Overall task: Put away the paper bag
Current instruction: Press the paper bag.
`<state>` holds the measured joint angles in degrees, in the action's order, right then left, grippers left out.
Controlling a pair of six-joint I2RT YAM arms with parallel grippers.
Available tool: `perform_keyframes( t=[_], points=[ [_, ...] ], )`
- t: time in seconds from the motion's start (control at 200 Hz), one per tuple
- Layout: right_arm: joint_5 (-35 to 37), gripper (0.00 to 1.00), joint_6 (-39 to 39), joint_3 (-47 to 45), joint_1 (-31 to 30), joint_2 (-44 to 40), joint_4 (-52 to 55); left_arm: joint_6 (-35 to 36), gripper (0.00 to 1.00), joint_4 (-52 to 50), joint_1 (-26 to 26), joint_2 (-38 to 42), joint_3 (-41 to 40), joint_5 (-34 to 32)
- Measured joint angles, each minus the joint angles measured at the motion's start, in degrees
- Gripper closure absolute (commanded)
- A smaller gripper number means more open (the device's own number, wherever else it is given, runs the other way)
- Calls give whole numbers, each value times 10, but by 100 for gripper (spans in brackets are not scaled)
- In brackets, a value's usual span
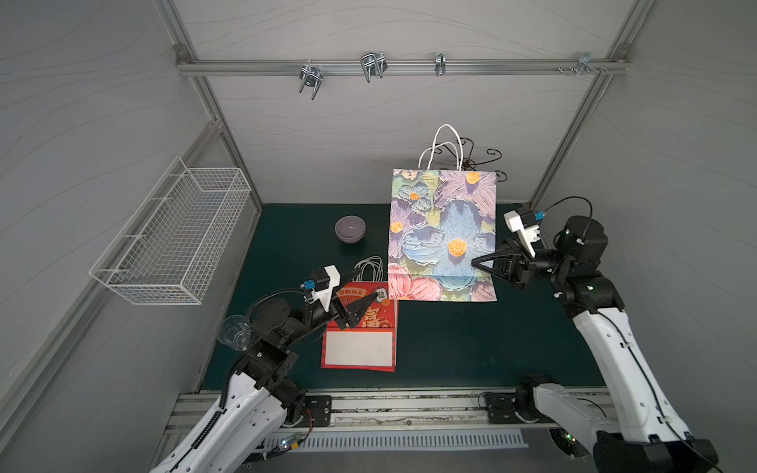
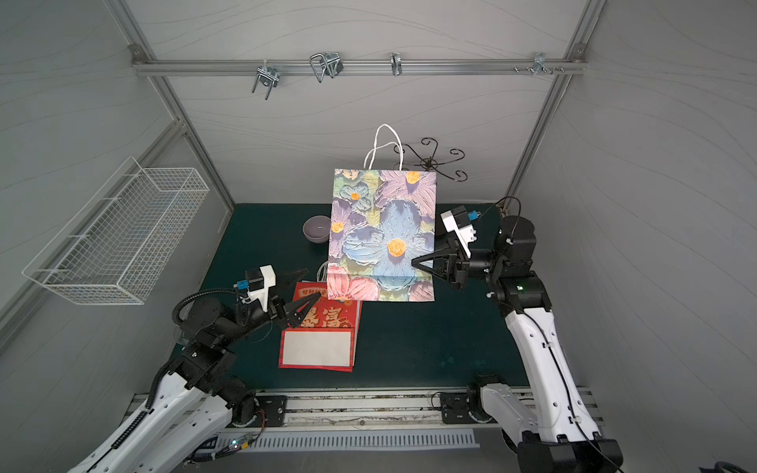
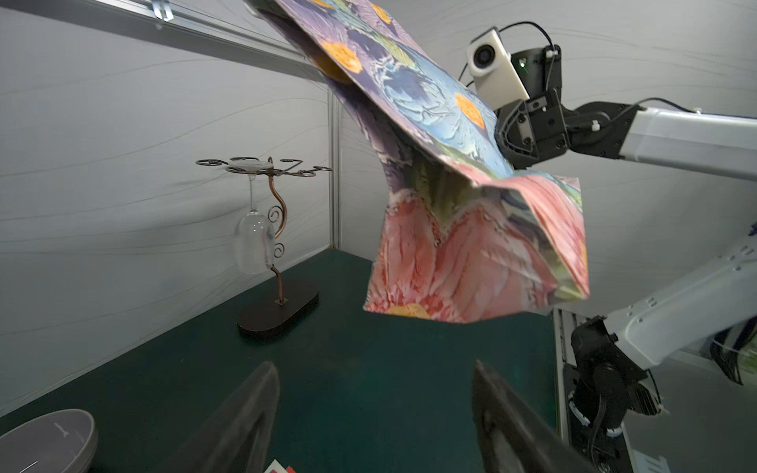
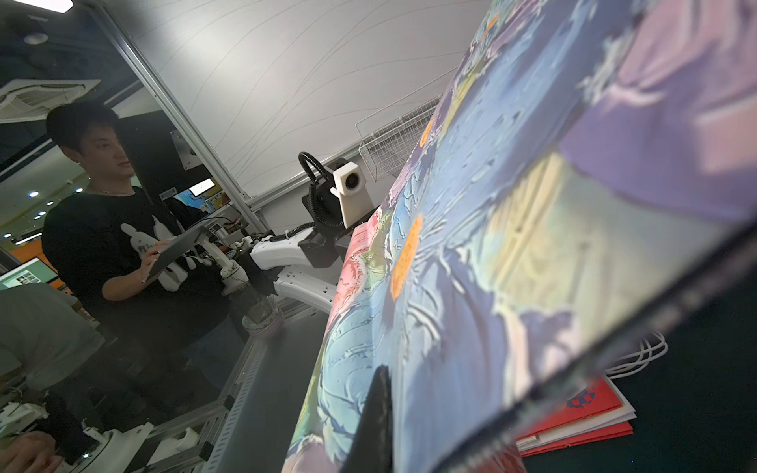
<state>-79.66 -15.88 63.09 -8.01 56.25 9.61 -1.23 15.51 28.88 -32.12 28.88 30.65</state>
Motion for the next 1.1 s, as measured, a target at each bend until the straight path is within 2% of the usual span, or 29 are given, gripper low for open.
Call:
perform_keyframes(
  t=[0.23,0.355,0.55,0.655,0.88,1.101],
  points=[
    [7,100,-40,18,-2,5,-1,89,24,25,77,-31,5,24],
    [9,100,-57,30,-3,7,-1,123,26,74,105,-48,6,-4],
    [10,100,-69,35,-3,10,-1,160,30,149,122,-72,17,-54],
    [10,100,-72,36,-3,15,-1,173,37,170,126,-83,28,-60],
    [11,100,-73,37,-3,21,0,207,70,180,151,-101,49,-58],
    [12,100,-80,37,-3,22,0,231,79,175,158,-118,67,-49]
  ],
)
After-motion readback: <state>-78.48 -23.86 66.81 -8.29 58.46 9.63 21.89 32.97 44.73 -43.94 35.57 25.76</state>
